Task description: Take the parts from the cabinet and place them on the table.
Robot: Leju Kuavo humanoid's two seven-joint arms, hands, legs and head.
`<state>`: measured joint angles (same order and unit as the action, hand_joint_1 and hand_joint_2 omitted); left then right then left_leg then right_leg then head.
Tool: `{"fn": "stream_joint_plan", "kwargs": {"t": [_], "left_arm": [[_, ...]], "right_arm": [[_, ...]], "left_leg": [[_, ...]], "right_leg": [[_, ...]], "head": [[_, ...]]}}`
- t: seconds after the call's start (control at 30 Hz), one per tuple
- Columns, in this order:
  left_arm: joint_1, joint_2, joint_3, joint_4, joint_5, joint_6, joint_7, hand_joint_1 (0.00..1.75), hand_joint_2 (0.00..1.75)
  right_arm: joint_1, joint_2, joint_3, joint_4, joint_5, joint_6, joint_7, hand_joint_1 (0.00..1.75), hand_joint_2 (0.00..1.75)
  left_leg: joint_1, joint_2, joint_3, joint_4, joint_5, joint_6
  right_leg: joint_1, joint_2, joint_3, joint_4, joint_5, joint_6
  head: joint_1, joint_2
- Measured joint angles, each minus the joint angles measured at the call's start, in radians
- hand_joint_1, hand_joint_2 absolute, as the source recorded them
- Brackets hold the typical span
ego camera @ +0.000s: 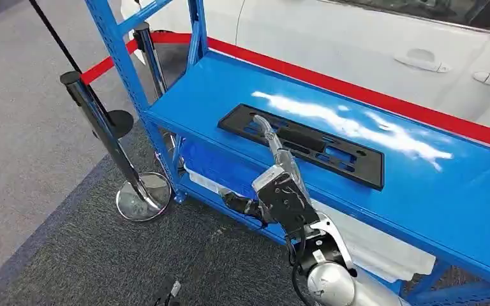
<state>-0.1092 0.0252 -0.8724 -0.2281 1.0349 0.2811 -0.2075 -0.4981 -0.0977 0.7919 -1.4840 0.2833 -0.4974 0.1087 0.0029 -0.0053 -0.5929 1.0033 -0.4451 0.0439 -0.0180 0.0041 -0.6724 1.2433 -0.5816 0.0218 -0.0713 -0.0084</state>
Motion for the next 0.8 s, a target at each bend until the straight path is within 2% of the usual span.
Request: {"fn": "stream_joint_plan", "kwargs": {"t": [0.03,0.07,0.1,0.13,0.2,0.23,0.27,0.33,0.37,0.4,0.43,0.5,0.53,0.57,0.6,0.63,0.67,0.7,0.73,0.77,0.8], "left_arm": [[0.000,0.000,0.000,0.000,0.001,0.000,-0.001,0.00,0.00],[0.001,0.001,0.000,0.000,0.002,0.000,-0.002,0.00,0.00],[0.002,0.001,0.000,0.000,0.002,0.000,-0.003,0.00,0.00],[0.003,0.001,0.000,0.000,0.002,0.000,-0.003,0.00,0.00],[0.003,0.001,0.000,0.000,0.002,0.000,-0.003,0.00,0.00],[0.002,0.001,0.000,0.001,0.002,0.000,-0.002,0.00,0.00],[0.001,0.001,0.000,0.001,0.002,-0.001,-0.002,0.00,0.00],[0.003,0.001,0.000,0.001,0.002,-0.002,-0.002,0.00,0.00],[0.003,0.001,0.000,0.001,0.002,-0.003,-0.001,0.00,0.00],[0.003,0.001,0.000,0.001,0.000,-0.003,-0.001,0.00,0.00],[0.001,0.001,0.000,0.001,-0.001,-0.003,-0.001,0.00,0.00],[-0.003,0.001,-0.001,0.001,-0.003,-0.004,0.000,0.00,0.00],[-0.001,0.000,-0.001,0.001,-0.005,-0.004,-0.002,0.00,0.00],[-0.004,0.000,-0.001,0.001,-0.008,-0.003,-0.004,0.00,0.00],[-0.008,0.000,-0.002,0.001,-0.010,-0.003,-0.004,0.00,0.00],[-0.011,0.000,-0.004,0.001,-0.010,-0.002,-0.003,0.00,0.00],[-0.010,0.000,-0.006,0.001,-0.010,0.000,-0.003,0.00,0.00],[-0.008,0.000,-0.008,0.001,-0.010,0.000,-0.003,0.00,0.00],[-0.008,0.000,-0.009,0.002,-0.011,0.000,-0.003,0.00,0.00],[-0.010,0.000,-0.013,0.002,-0.012,0.001,-0.003,0.00,0.00],[-0.013,0.000,-0.015,0.002,-0.013,0.002,-0.002,0.00,0.00]], "right_arm": [[-0.012,0.006,0.006,0.026,0.047,-0.008,0.011,0.00,1.75],[-0.024,0.012,0.010,0.049,0.083,-0.011,0.020,0.00,1.75],[-0.039,0.019,0.013,0.079,0.117,-0.011,0.026,0.00,1.75],[-0.055,0.026,0.014,0.105,0.136,-0.011,0.027,0.00,1.75],[-0.093,0.040,0.019,0.168,0.158,-0.012,0.025,0.00,1.75],[-0.109,0.046,0.021,0.203,0.166,-0.015,0.024,0.00,1.75],[-0.117,0.056,0.022,0.232,0.174,-0.018,0.024,0.00,1.75],[-0.126,0.063,0.023,0.276,0.197,-0.027,0.028,0.00,1.75],[-0.134,0.068,0.024,0.296,0.216,-0.032,0.036,0.00,0.00],[-0.141,0.073,0.025,0.314,0.236,-0.034,0.045,0.00,0.00],[-0.149,0.076,0.025,0.333,0.255,-0.035,0.051,0.00,0.00],[-0.157,0.078,0.027,0.368,0.267,-0.029,0.063,0.00,0.00],[-0.157,0.078,0.027,0.382,0.263,-0.019,0.067,0.00,0.00],[-0.155,0.078,0.027,0.395,0.251,-0.008,0.068,0.00,0.00],[-0.154,0.080,0.027,0.407,0.234,0.003,0.066,0.00,0.00],[-0.154,0.081,0.027,0.417,0.220,0.011,0.064,0.00,0.00],[-0.154,0.084,0.027,0.425,0.211,0.018,0.061,0.00,0.00],[-0.155,0.085,0.027,0.435,0.200,0.025,0.060,0.00,1.75],[-0.156,0.085,0.027,0.443,0.192,0.032,0.060,0.00,1.75],[-0.157,0.086,0.027,0.451,0.181,0.039,0.060,0.00,1.75],[-0.157,0.086,0.027,0.457,0.174,0.045,0.059,0.00,1.75]], "left_leg": [[-0.001,0.000,0.003,0.000,-0.004,0.002],[-0.002,-0.001,0.006,0.002,-0.007,0.002],[-0.002,-0.002,0.011,0.003,-0.012,0.002],[-0.002,-0.004,0.019,0.004,-0.018,0.000],[-0.002,-0.006,0.029,0.014,-0.034,-0.006],[-0.010,-0.007,0.025,0.022,-0.041,-0.014],[-0.009,-0.008,0.020,0.025,-0.044,-0.019],[-0.006,-0.008,0.022,0.017,-0.042,-0.026],[-0.007,-0.008,0.025,0.017,-0.046,-0.031],[-0.003,-0.005,0.021,0.025,-0.055,-0.038],[-0.003,-0.003,0.007,0.062,-0.071,-0.044],[0.001,-0.002,-0.077,0.213,-0.128,-0.053],[0.002,-0.002,-0.119,0.279,-0.144,-0.056],[0.003,-0.002,-0.148,0.315,-0.141,-0.058],[0.005,-0.002,-0.154,0.302,-0.111,-0.059],[0.007,-0.002,-0.136,0.245,-0.063,-0.058],[0.008,-0.002,-0.103,0.165,-0.009,-0.056],[0.008,-0.002,-0.067,0.073,0.043,-0.052],[0.006,-0.003,-0.052,0.051,0.028,-0.049],[-0.002,-0.004,-0.042,0.030,0.029,-0.046],[-0.003,-0.003,-0.039,0.024,0.016,-0.038]], "right_leg": [[0.000,0.000,-0.049,0.074,-0.017,0.001],[0.000,0.000,-0.075,0.100,-0.008,0.001],[0.000,0.000,-0.075,0.075,0.027,0.000],[-0.001,0.000,-0.053,0.013,0.075,-0.002],[-0.001,-0.001,0.015,-0.157,0.172,-0.009],[0.006,-0.001,0.030,-0.179,0.152,-0.009],[0.003,0.000,0.035,-0.190,0.145,-0.014],[0.008,0.002,0.033,-0.193,0.143,-0.020],[0.005,0.003,0.036,-0.198,0.144,-0.024],[0.000,0.002,0.045,-0.205,0.144,-0.030],[-0.001,0.001,0.052,-0.209,0.141,-0.035],[0.000,-0.002,0.061,-0.209,0.135,-0.042],[0.001,-0.003,0.064,-0.209,0.131,-0.044],[0.001,-0.003,0.067,-0.209,0.128,-0.044],[0.001,-0.002,0.072,-0.209,0.124,-0.043],[0.001,0.001,0.079,-0.209,0.119,-0.042],[0.000,0.005,0.087,-0.209,0.114,-0.041],[-0.001,0.008,0.095,-0.209,0.108,-0.037],[0.001,0.009,0.096,-0.211,0.105,-0.033],[0.003,0.011,0.093,-0.208,0.103,-0.028],[0.002,0.011,0.088,-0.209,0.104,-0.024]], "head": [[-0.001,0.000],[0.000,0.000],[-0.001,0.000],[0.000,0.000],[0.000,0.000],[0.000,0.000],[-0.003,0.000],[-0.004,0.000],[-0.005,0.000],[-0.005,0.000],[-0.012,0.000],[-0.013,0.000],[-0.013,0.000],[-0.014,0.000],[-0.013,0.000],[-0.013,0.000],[-0.013,0.000],[-0.013,0.000],[-0.011,0.000],[-0.012,0.000],[-0.013,0.000]]}}
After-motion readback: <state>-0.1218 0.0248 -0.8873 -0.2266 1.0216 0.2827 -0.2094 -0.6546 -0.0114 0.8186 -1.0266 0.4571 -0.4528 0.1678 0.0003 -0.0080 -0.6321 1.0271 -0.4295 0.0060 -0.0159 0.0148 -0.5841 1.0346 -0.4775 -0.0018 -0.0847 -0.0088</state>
